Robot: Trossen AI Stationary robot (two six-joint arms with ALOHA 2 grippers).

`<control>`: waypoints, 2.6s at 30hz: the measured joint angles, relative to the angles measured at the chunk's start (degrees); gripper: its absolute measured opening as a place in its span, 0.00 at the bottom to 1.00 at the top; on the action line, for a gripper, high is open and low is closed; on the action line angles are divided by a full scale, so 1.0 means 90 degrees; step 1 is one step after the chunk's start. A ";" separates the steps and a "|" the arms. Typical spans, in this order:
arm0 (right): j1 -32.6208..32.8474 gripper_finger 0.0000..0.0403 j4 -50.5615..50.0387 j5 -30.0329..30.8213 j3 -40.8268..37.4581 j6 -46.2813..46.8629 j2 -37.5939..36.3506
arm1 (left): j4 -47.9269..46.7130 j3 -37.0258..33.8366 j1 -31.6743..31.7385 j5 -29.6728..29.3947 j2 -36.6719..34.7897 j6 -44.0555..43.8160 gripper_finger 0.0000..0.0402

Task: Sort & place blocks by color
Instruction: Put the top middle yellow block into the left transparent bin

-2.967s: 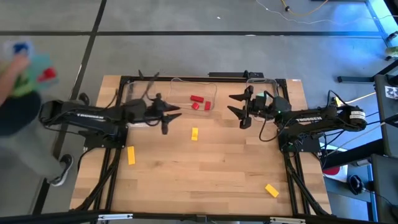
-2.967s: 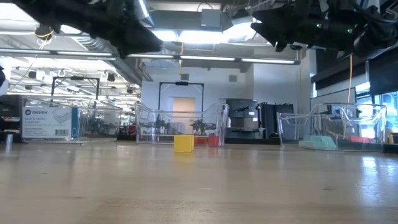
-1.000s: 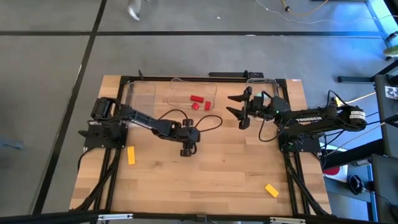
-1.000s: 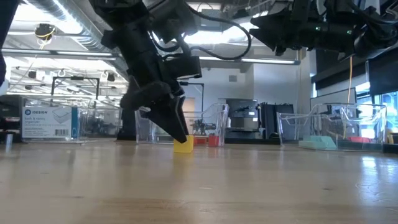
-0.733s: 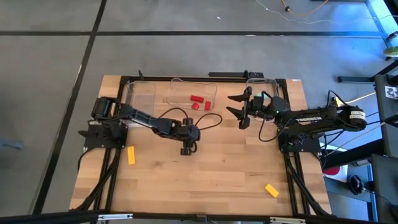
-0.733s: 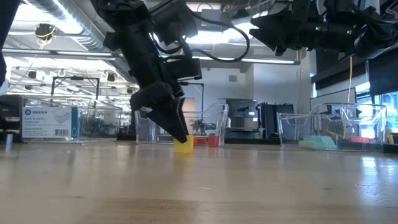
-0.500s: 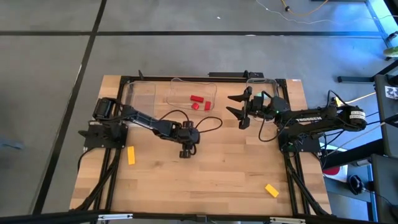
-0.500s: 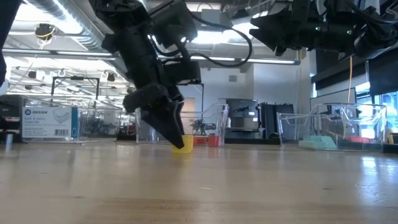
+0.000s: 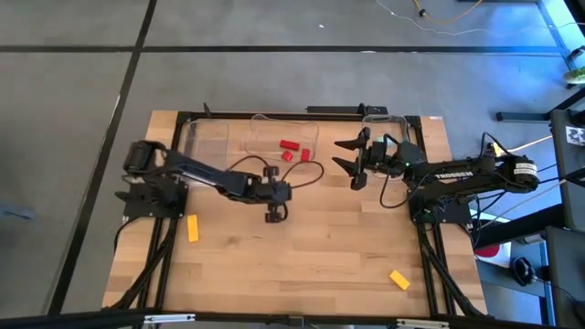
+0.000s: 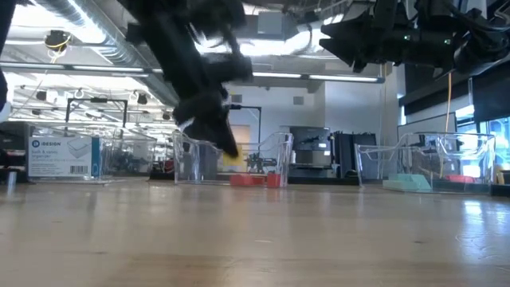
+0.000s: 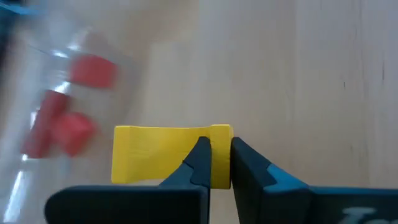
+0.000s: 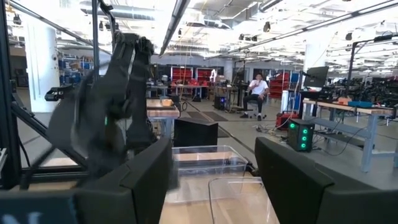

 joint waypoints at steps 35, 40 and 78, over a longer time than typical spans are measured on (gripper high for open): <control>0.0002 0.58 -0.0141 -0.0009 0.0000 -0.0316 0.0000 | 0.6231 -0.3917 0.0870 0.1154 -0.5087 0.0327 0.06; 0.0002 0.58 -0.0141 -0.0007 0.0000 -0.0312 0.0000 | 0.4767 -0.3851 0.0877 -0.1607 -0.5205 0.0267 0.06; 0.0001 0.58 -0.0142 0.0006 0.0000 -0.0308 0.0000 | -0.2798 -0.2931 0.3971 -0.0557 -0.4365 -0.4114 0.13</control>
